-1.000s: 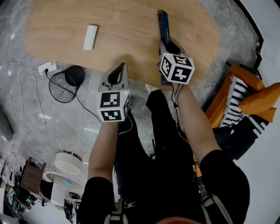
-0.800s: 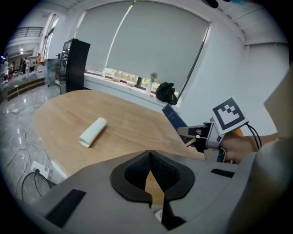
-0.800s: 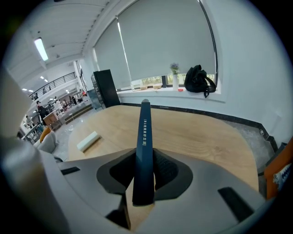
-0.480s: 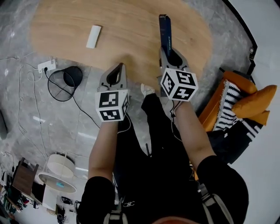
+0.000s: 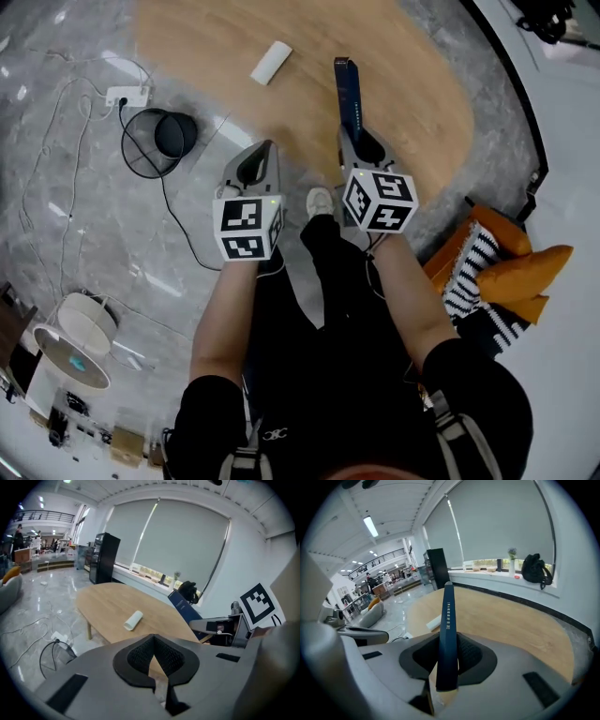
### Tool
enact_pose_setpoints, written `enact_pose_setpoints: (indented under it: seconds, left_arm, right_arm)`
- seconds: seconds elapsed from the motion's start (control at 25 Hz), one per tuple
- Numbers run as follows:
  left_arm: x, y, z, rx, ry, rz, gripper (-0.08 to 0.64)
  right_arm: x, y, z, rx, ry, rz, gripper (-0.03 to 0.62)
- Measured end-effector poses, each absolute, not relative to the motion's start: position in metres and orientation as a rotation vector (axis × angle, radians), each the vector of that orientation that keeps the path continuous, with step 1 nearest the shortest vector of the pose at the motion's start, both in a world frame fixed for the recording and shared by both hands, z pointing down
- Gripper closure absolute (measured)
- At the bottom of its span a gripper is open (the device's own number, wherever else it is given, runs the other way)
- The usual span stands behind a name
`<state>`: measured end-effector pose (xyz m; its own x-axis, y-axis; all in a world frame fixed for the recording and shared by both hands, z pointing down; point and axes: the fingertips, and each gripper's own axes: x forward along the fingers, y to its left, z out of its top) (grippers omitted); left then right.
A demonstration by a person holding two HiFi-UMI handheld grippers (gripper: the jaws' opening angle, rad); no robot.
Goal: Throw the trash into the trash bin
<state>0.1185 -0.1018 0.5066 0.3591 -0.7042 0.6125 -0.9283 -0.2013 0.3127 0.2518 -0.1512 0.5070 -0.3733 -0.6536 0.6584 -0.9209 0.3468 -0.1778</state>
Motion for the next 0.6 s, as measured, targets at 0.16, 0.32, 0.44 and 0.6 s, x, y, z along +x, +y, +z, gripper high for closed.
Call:
enact_pose_setpoints:
  seconds: [0.16,0.32,0.44,0.6]
  left_arm:
    - [0.049,-0.074,0.511,1.86,-1.529,0.396,0.548]
    - [-0.023,-0.042,0.521,1.718,-1.648,0.332,0.546]
    - [-0.075,-0.016,0.533,1.64,-1.702,0.3,0.548]
    - [-0.134,0.014,0.547,1.55,-1.749,0.267,0.548]
  right_arm:
    - [0.162,-0.132,0.51,1.159,-2.216,0.719,0.506]
    - [0.076,-0.105,0.517,0.934,-2.279,0.687,0.506]
    - [0.02,-0.082,0.528,0.824,-2.29,0.68,0.506]
    - [-0.043,-0.058,0.551,0.703,-2.26,0.688,0.506]
